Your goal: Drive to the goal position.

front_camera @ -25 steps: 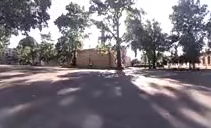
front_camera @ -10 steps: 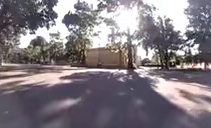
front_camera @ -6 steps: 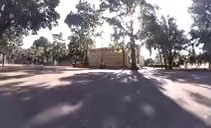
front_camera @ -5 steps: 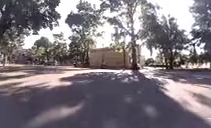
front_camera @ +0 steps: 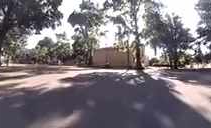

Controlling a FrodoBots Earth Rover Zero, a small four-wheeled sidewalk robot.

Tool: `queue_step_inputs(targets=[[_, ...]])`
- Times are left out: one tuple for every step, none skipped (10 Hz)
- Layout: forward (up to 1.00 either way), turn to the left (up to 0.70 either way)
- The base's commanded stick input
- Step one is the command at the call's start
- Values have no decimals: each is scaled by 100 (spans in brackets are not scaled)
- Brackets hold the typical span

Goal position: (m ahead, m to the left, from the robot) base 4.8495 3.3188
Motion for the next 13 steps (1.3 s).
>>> queue_step_inputs(targets=[[70, 14], [70, 14], [70, 14], [70, 14], [70, 14], [70, 14], [70, 14], [70, 14], [70, 14], [70, 14], [70, 14], [70, 14], [70, 14]])
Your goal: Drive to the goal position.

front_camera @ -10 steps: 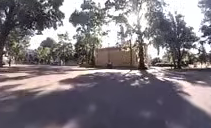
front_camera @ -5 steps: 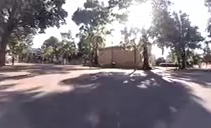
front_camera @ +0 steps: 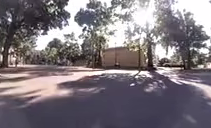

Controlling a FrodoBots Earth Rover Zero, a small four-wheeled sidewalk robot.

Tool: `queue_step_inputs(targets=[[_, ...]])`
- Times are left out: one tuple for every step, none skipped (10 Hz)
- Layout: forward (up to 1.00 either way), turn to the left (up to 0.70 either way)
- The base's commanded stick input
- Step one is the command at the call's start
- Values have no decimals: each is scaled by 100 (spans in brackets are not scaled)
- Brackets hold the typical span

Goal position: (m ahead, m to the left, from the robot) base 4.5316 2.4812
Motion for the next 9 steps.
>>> queue_step_inputs(targets=[[70, 14], [70, 14], [70, 14], [70, 14], [70, 14], [70, 14], [70, 14], [70, 14], [70, 14]])
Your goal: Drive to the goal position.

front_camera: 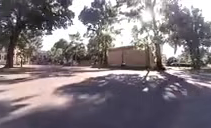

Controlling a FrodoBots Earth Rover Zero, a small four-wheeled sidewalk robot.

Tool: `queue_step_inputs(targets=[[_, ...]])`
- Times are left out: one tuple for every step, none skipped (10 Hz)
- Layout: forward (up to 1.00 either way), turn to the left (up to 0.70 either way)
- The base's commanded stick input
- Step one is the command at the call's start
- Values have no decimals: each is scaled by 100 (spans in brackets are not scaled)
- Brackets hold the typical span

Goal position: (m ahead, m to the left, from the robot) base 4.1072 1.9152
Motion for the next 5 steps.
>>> queue_step_inputs(targets=[[70, 14], [70, 14], [70, 14], [70, 14], [70, 14]])
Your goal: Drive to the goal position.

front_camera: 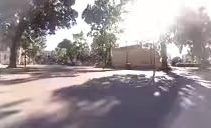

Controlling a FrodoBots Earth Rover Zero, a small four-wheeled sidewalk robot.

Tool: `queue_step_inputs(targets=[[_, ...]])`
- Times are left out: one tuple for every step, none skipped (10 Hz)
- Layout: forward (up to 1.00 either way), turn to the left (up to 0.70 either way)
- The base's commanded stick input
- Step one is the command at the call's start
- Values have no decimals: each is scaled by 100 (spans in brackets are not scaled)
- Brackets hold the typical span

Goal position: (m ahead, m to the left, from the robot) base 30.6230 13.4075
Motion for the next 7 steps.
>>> queue_step_inputs(targets=[[70, 14], [70, 14], [70, 14], [70, 14], [70, 14], [70, 14], [70, 14]])
